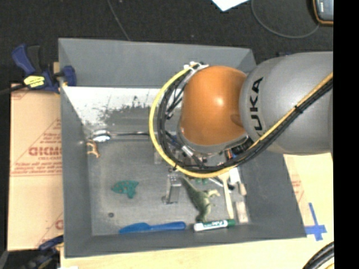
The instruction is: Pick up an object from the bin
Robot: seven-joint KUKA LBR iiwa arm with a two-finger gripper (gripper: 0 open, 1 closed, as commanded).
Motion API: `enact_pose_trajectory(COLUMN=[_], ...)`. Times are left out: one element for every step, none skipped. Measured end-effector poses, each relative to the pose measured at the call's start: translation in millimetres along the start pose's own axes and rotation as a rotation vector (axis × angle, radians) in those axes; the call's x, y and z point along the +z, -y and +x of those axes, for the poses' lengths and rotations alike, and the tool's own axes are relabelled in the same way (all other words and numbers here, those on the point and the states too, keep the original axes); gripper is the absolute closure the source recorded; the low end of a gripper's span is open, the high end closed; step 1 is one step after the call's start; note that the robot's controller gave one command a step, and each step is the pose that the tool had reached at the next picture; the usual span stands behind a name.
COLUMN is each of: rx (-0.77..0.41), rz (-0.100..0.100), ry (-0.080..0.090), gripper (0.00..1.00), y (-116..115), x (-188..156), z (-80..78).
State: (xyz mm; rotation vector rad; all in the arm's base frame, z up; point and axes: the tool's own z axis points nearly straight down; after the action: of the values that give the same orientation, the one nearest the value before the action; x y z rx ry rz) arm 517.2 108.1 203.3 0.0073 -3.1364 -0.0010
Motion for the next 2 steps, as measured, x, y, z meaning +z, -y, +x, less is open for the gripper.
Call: enact_pose_trajectory(rx=[0.004, -0.064], rz=[-0.001, 0.0], ry=[0.008, 0.005], gripper=[0.0, 0.0], y=[0.7, -31.5], x=[-4.4, 136.1], z=[-1.5, -43.5])
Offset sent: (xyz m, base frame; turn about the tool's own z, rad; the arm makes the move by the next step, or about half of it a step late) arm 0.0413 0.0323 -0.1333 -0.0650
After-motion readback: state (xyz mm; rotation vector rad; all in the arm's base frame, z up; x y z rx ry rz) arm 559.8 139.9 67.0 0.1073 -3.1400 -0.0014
